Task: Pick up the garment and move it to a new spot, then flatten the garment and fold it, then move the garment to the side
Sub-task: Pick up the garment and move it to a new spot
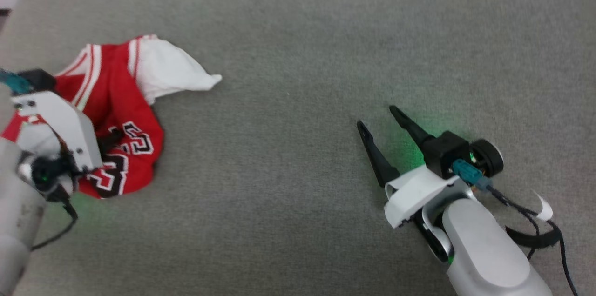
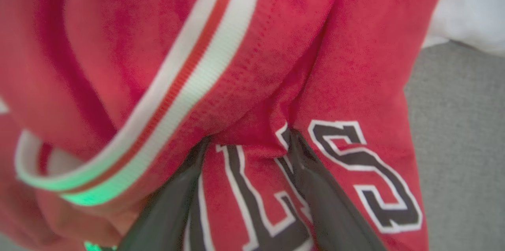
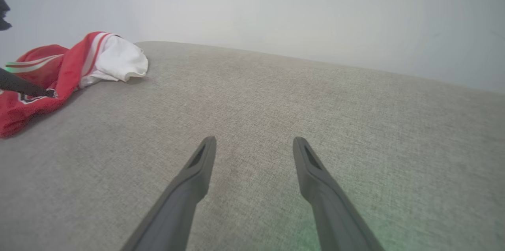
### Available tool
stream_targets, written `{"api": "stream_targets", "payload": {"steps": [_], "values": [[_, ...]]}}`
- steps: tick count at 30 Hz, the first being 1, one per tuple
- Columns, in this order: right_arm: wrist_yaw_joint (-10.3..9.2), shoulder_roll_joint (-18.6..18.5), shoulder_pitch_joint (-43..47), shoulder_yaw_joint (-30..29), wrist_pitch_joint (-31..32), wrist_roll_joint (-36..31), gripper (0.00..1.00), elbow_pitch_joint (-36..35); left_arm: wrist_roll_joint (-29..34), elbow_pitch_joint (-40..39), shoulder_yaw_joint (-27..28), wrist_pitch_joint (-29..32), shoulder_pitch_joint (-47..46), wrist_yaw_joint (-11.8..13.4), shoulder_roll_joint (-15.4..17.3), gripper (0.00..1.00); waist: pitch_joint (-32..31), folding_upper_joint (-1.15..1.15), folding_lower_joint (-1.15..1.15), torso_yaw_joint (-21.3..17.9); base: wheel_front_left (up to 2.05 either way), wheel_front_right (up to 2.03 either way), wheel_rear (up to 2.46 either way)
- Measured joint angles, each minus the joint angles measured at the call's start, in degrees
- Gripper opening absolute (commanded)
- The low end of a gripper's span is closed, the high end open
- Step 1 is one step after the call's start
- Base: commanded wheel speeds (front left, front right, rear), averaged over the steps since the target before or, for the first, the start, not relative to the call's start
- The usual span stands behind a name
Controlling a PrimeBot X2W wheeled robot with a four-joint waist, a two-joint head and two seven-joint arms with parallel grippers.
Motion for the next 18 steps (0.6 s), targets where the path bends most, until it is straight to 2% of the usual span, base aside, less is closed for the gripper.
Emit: {"api": "stream_targets", "payload": {"steps": [6, 7, 8, 9, 10, 11, 12, 18], "values": [[0.0, -0.3, -1.9, 2.1, 0.6, -0.4, 1.0, -2.0, -3.4, 2.9, 0.0, -0.8, -2.1, 0.0, 0.4, 1.0, 4.2, 0.0, 0.0, -1.6, 0.0, 0.0, 0.0], [0.0, -0.4, -1.9, 2.6, 0.9, -0.3, 1.0, -2.4, -4.0, 3.1, 0.0, -1.1, -2.1, 0.0, 0.4, 0.85, 4.6, 0.0, 0.0, -1.8, 0.0, 0.0, 0.0], [0.0, -0.6, -1.9, 3.0, 1.0, -0.3, 1.0, -2.8, -5.0, 3.5, 0.3, -1.6, -2.1, 0.0, 0.4, 0.48, 5.0, 0.0, 0.0, -2.1, 0.0, 0.0, 0.0], [0.0, -0.8, -2.0, 3.5, 1.0, -0.1, 1.0, -3.2, -6.0, 4.0, 0.6, -2.3, -2.1, 0.0, 0.4, 0.36, 5.1, 0.0, 0.0, -2.3, 0.0, 0.0, 0.0], [0.0, -1.0, -2.1, 4.0, 1.1, 0.2, 1.0, -3.5, -6.5, 4.3, 0.8, -3.0, -2.0, 0.0, 0.4, 0.17, 5.1, 0.0, 0.0, -2.4, 0.0, 0.0, 0.0], [0.0, -1.1, -2.1, 4.5, 1.2, 0.3, 1.0, -3.7, -6.9, 4.4, 0.9, -4.0, -1.8, 0.0, 0.4, 0.07, 4.9, 0.0, 0.0, -2.4, 0.0, 0.0, 0.0], [0.0, -1.1, -2.1, 5.1, 1.2, 0.7, 1.0, -3.9, -7.7, 4.7, 1.3, -5.0, -1.4, 0.0, 0.5, 0.0, 4.6, 0.0, 0.0, -2.5, 0.0, 0.0, 0.0], [0.0, -1.2, -0.4, 6.3, 0.8, 4.0, 1.0, -4.0, -8.8, 3.0, 0.3, -12.9, 2.2, 0.0, 1.5, 0.0, 0.7, 0.0, 0.0, -2.9, 0.0, 0.0, 0.0]]}}
